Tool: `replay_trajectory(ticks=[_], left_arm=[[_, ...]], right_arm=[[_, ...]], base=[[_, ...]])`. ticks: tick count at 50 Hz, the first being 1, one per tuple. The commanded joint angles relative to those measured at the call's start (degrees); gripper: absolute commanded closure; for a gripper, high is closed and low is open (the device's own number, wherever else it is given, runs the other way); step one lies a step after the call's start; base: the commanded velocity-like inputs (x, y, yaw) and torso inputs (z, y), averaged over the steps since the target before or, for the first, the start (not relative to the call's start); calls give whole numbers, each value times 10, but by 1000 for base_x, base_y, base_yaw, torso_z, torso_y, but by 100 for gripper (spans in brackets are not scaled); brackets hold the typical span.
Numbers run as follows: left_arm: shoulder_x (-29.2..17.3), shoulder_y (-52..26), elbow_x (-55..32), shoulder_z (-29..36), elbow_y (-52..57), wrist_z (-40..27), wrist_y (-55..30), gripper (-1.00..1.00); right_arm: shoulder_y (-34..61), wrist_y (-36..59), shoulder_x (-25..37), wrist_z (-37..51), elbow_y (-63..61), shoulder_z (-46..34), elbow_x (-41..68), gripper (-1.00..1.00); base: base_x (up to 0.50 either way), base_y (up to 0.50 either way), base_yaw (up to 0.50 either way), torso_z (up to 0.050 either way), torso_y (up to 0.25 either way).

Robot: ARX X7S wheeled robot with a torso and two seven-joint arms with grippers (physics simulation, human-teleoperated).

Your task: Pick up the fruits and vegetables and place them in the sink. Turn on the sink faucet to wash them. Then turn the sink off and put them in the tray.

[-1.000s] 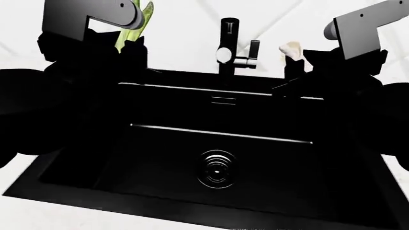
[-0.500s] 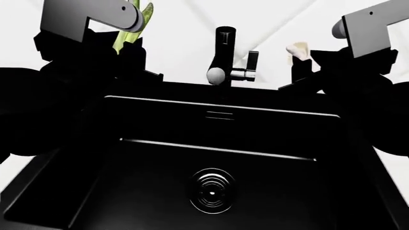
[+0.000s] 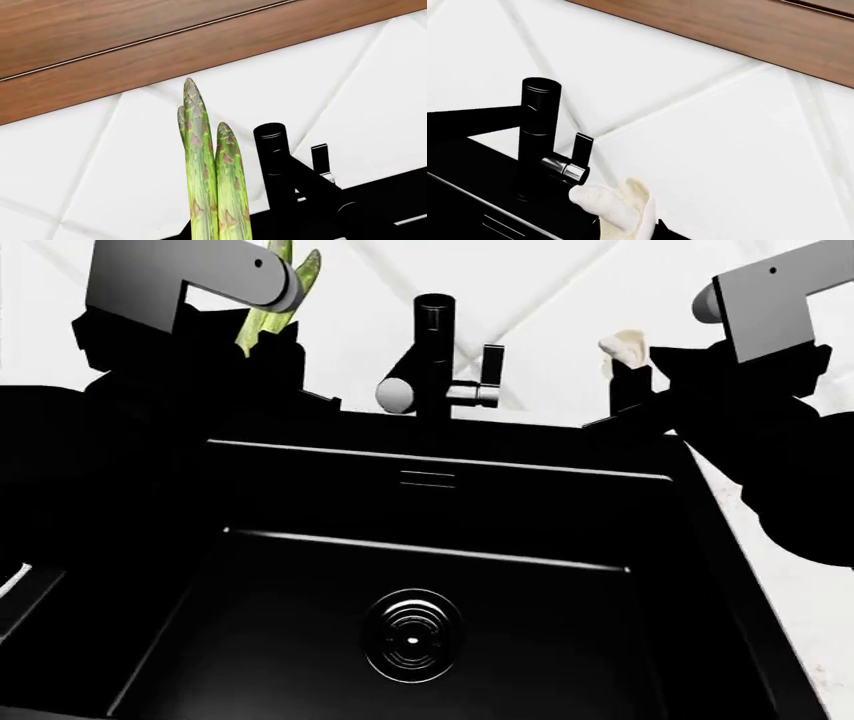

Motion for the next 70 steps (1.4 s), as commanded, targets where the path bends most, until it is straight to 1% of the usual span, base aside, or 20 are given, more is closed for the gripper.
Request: replay_trajectory(ticks=[1, 8, 17, 20, 33, 37, 44, 50, 70], left_arm=[[-4, 2, 2, -2, 0, -2, 3, 100], [-4, 4, 2, -1, 2, -3, 3, 100], [-6, 9, 8, 0, -1, 2, 6, 100], [-8, 10, 12, 0, -4, 6, 8, 100], [-13, 11, 5, -3, 3, 0, 7, 100], [-12, 15, 8, -2, 5, 1, 9, 100], [-9, 19, 12, 0, 7, 1, 11, 100], [-9, 21, 14, 1, 8, 3, 12, 100], [-9, 24, 17, 4, 15, 6, 8, 100]], right_arm=[[2, -1, 0, -2, -1, -3, -4, 100], [-2, -2, 0, 7, 0, 6, 4, 100], [-7, -11, -2, -1, 4, -1, -1, 100], [-5, -12, -2, -4, 3, -7, -7, 100], [-4, -14, -1, -4, 3, -11, -8, 100], [-5, -11, 0, 1, 3, -7, -2, 100], [-11, -15, 0, 3, 4, -6, -2, 100], [-9, -17, -2, -3, 9, -12, -5, 100], [99, 112, 9, -173, 51, -134, 39, 100]], base=[[254, 435, 0, 0, 0], [102, 106, 0, 0, 0], [0, 0, -500, 0, 0], [1, -10, 0, 0, 0], [104, 493, 0, 0, 1], [28, 15, 0, 0, 0], [404, 26, 0, 0, 0], [16, 1, 0, 0, 0], [0, 0, 0, 0, 0]])
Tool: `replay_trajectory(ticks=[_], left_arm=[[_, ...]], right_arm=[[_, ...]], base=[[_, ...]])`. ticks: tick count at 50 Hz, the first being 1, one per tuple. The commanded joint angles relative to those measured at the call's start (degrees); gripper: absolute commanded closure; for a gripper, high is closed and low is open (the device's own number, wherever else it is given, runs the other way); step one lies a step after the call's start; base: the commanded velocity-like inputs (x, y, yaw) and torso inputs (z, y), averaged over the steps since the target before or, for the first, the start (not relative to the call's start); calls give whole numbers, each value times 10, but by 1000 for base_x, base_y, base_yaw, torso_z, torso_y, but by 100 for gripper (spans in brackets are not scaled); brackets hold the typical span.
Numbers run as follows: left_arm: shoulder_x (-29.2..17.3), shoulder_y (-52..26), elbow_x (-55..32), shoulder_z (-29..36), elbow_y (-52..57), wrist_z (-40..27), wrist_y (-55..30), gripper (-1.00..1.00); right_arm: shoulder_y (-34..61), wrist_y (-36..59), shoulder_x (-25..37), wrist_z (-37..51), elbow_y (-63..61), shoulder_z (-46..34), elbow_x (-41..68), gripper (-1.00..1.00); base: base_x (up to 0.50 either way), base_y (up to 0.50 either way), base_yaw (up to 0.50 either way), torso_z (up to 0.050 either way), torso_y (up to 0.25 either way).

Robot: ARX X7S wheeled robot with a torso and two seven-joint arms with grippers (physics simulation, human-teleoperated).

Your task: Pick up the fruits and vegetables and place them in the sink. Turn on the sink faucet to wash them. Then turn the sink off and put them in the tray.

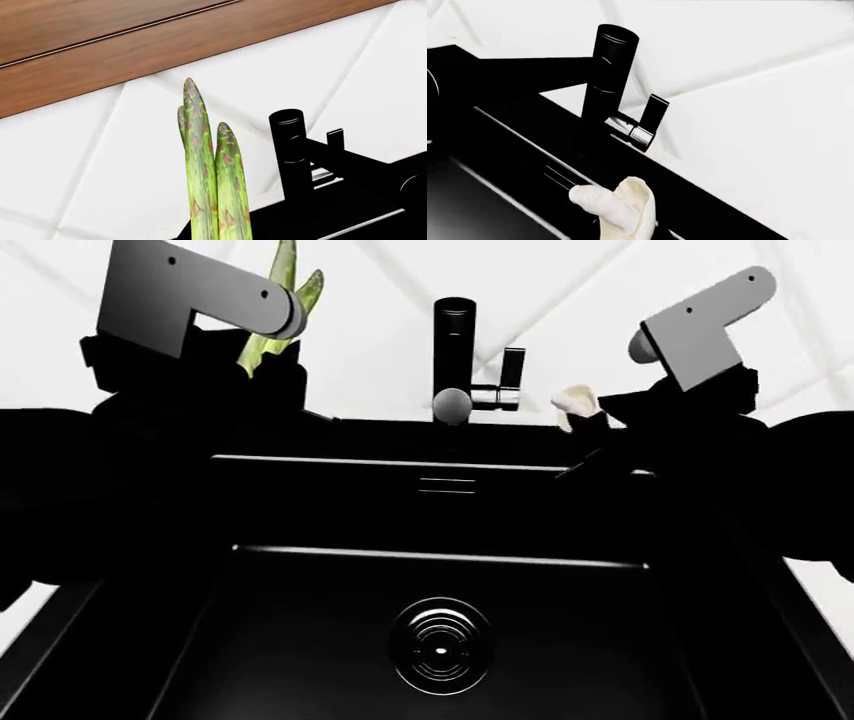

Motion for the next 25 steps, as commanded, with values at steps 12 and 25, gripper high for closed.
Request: replay_trajectory(ticks=[12, 25], left_arm=[[1, -1, 1, 1, 4, -4, -2, 100], [5, 1, 5, 4, 5, -4, -2, 100]], right_arm=[[95, 102, 13, -173, 6, -109, 48, 100], [90, 64, -10, -259, 33, -180, 10, 100]], base=[[0, 0, 0, 0, 0], [0, 0, 0, 0, 1]])
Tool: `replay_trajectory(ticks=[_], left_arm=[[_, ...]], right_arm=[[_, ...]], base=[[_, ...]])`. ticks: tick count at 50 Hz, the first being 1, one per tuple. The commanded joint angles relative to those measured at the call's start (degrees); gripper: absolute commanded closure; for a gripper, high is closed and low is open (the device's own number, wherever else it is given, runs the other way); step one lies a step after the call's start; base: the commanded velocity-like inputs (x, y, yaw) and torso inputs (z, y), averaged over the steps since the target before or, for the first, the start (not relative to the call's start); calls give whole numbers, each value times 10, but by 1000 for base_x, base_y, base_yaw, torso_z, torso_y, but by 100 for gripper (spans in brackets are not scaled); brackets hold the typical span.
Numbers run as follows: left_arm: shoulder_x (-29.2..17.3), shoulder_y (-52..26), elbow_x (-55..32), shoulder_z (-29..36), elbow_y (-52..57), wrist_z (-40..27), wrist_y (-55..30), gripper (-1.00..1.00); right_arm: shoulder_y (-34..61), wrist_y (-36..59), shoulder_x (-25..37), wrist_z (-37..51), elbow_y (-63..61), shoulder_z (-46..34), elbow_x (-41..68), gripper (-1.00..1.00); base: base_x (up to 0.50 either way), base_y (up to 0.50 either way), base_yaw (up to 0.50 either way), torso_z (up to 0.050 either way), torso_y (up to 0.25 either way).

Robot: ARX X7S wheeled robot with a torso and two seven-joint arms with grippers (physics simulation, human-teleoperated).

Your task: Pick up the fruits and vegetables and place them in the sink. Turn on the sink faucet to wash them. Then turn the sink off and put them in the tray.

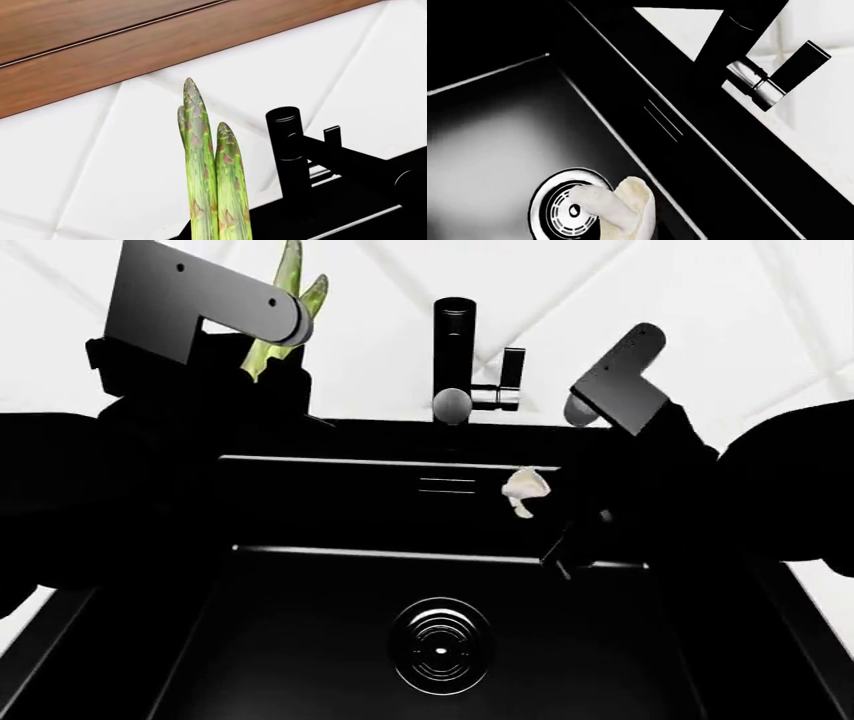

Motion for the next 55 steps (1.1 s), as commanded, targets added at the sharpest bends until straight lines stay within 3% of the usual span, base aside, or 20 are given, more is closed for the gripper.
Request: replay_trajectory(ticks=[1, 24, 55], left_arm=[[3, 0, 2, 1, 1, -3, 1, 100], [-1, 7, 6, 0, 2, 0, 7, 100], [-4, 22, 15, 1, 2, 4, 15, 100]], right_arm=[[8, -13, -18, -79, 20, -64, -25, 100], [-11, -55, -84, -175, 96, -201, -108, 100], [-39, -98, -115, -215, 146, -253, -137, 100]], base=[[0, 0, 0, 0, 0], [0, 0, 0, 0, 0], [0, 0, 0, 0, 0]])
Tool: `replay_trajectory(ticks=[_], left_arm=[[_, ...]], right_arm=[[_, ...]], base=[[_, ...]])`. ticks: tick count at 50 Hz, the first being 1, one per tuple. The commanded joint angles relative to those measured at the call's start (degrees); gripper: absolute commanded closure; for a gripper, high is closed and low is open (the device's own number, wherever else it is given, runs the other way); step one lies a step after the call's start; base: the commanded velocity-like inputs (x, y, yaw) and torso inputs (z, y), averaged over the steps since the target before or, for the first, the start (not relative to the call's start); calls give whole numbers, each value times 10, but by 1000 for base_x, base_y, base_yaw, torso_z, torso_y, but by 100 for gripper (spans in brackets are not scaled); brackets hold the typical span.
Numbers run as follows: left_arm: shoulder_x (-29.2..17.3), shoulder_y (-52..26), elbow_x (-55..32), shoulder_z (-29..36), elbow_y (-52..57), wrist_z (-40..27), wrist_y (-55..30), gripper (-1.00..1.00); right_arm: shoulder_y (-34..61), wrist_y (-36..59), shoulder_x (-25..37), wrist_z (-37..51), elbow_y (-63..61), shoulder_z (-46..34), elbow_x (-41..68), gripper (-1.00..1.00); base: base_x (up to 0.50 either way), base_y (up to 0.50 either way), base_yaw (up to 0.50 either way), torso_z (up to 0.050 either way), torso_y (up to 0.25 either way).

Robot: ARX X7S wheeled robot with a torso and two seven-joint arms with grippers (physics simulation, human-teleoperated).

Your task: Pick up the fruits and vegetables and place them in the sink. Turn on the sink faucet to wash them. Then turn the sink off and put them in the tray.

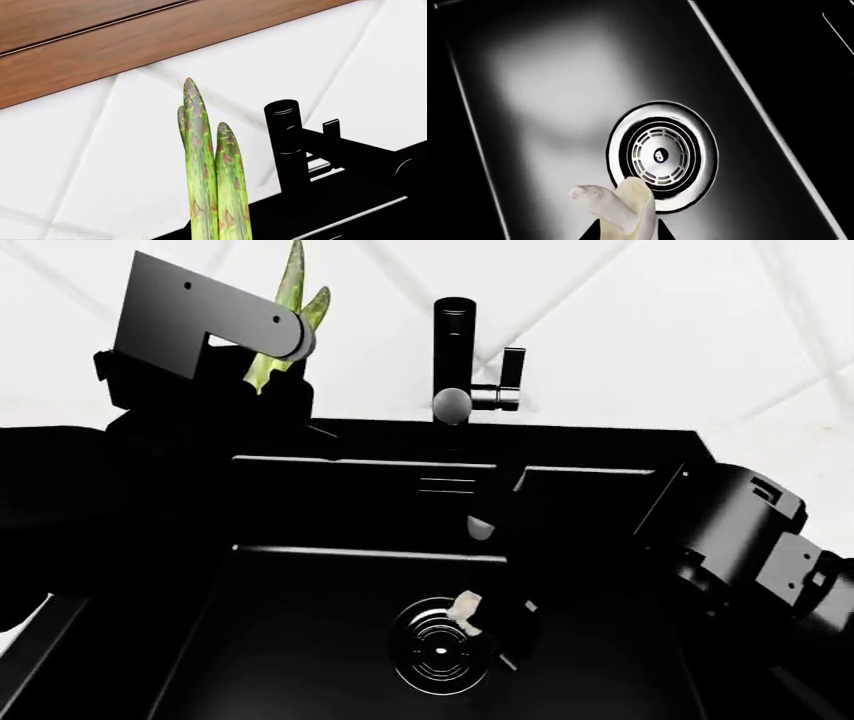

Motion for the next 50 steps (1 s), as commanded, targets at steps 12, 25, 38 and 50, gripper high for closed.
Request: replay_trajectory(ticks=[12, 25, 38, 50], left_arm=[[-1, 4, 3, -1, -2, -1, 4, 100], [-2, 9, 6, 0, -2, 1, 6, 100], [-1, 9, 19, 51, 53, 65, -48, 100], [5, -28, 26, 88, 51, 81, -123, 100]], right_arm=[[-18, -15, -11, -15, 21, -29, -15, 100], [-20, -18, -11, -15, 21, -32, -14, -100], [14, 23, 74, 104, -54, 96, 52, -100], [39, 19, 99, 161, -80, 144, 58, -100]], base=[[0, 0, 0, 0, 1], [0, 0, 0, 0, 0], [0, 0, 0, 0, 0], [0, 0, 0, 0, 0]])
